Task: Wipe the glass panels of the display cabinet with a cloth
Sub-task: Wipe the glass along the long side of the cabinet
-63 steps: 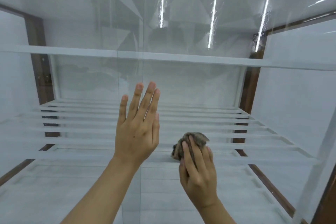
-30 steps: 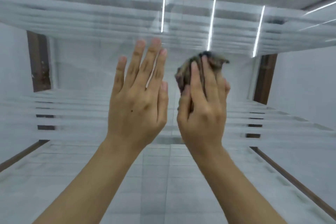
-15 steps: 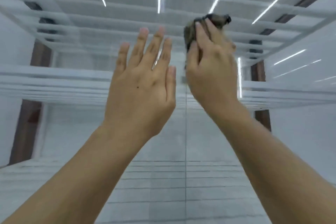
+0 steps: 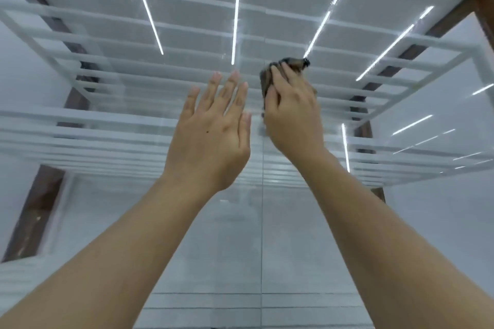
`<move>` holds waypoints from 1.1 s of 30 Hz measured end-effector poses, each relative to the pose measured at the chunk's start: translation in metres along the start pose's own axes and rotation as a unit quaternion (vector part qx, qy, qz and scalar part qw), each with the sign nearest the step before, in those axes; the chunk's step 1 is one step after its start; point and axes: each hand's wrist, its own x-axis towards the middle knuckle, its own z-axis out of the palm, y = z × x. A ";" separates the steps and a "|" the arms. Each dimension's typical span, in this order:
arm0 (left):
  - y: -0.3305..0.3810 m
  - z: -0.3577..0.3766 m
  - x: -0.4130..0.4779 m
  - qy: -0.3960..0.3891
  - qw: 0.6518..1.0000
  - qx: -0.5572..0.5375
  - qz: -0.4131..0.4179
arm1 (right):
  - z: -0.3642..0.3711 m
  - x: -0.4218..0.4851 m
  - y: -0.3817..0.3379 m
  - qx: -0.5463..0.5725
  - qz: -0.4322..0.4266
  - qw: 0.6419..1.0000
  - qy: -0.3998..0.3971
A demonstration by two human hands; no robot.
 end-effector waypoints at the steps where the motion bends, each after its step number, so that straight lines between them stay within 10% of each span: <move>1: 0.000 0.000 0.000 -0.001 1.000 0.001 -0.001 | 0.002 0.009 -0.001 0.000 0.000 1.000 -0.001; 8: 0.000 0.000 -0.001 -0.010 1.000 0.004 -0.006 | -0.047 -0.145 0.037 -0.030 -0.056 0.997 -0.051; 13: 0.002 0.000 -0.002 -0.006 1.000 0.005 -0.008 | -0.034 -0.011 0.053 -0.030 0.103 0.993 0.038; 19: 0.000 -0.002 0.000 -0.008 1.000 0.009 -0.010 | -0.023 -0.080 0.026 -0.022 -0.083 0.995 -0.043; 26: 0.001 0.000 -0.001 -0.012 1.000 0.017 -0.013 | -0.048 -0.001 0.085 -0.039 0.115 0.992 0.044; 33: -0.001 -0.001 -0.001 -0.011 1.000 0.011 -0.014 | -0.052 -0.104 0.056 -0.011 -0.128 0.989 -0.078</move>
